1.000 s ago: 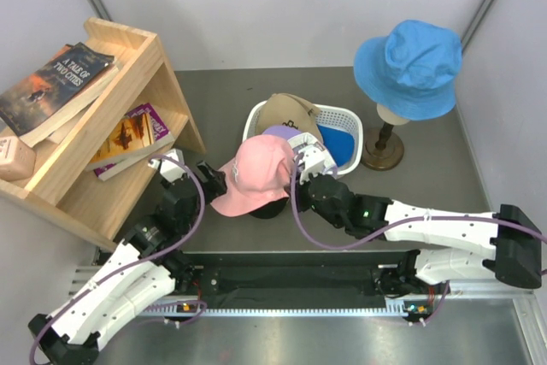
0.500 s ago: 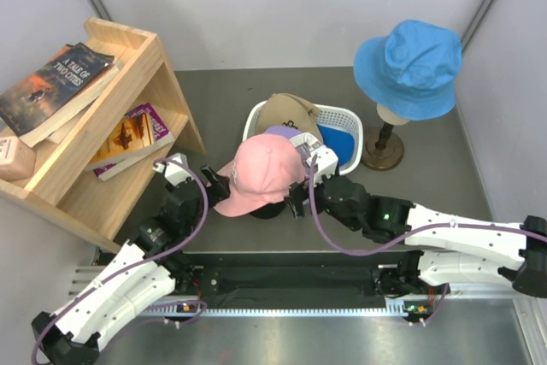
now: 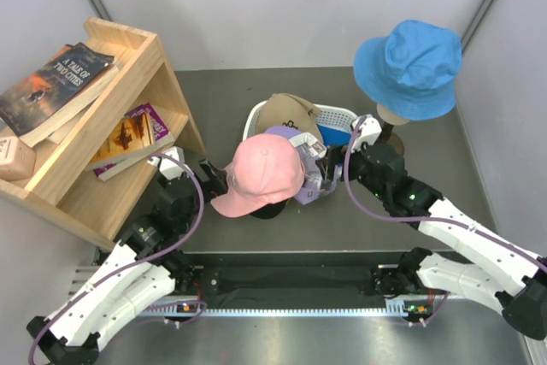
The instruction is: Stack the hats
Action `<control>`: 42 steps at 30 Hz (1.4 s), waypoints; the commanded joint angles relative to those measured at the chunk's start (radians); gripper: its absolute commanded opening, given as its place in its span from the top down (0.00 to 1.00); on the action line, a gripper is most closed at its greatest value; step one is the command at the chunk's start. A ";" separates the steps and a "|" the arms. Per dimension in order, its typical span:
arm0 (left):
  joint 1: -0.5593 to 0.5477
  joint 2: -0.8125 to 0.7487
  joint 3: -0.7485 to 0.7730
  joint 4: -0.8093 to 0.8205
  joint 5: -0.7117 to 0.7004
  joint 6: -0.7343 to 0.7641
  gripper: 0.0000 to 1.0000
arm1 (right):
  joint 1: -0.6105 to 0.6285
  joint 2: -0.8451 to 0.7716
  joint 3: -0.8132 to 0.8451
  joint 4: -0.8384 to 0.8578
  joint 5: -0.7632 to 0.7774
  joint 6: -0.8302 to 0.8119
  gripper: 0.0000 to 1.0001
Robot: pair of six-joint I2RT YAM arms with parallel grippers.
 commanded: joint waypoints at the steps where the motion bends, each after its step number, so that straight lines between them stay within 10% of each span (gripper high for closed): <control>1: 0.001 0.007 0.098 0.036 -0.039 0.116 0.01 | -0.100 0.060 -0.002 0.101 -0.152 -0.038 0.09; 18: 0.001 0.185 0.226 0.153 0.152 0.274 0.01 | -0.267 0.475 0.081 0.328 -0.450 -0.130 0.12; 28: 0.001 0.180 0.246 0.143 0.141 0.287 0.01 | -0.270 0.438 0.153 0.200 -0.294 -0.127 1.00; 42: 0.003 0.182 0.275 0.165 0.159 0.315 0.01 | -0.267 0.217 0.355 0.022 -0.125 -0.240 1.00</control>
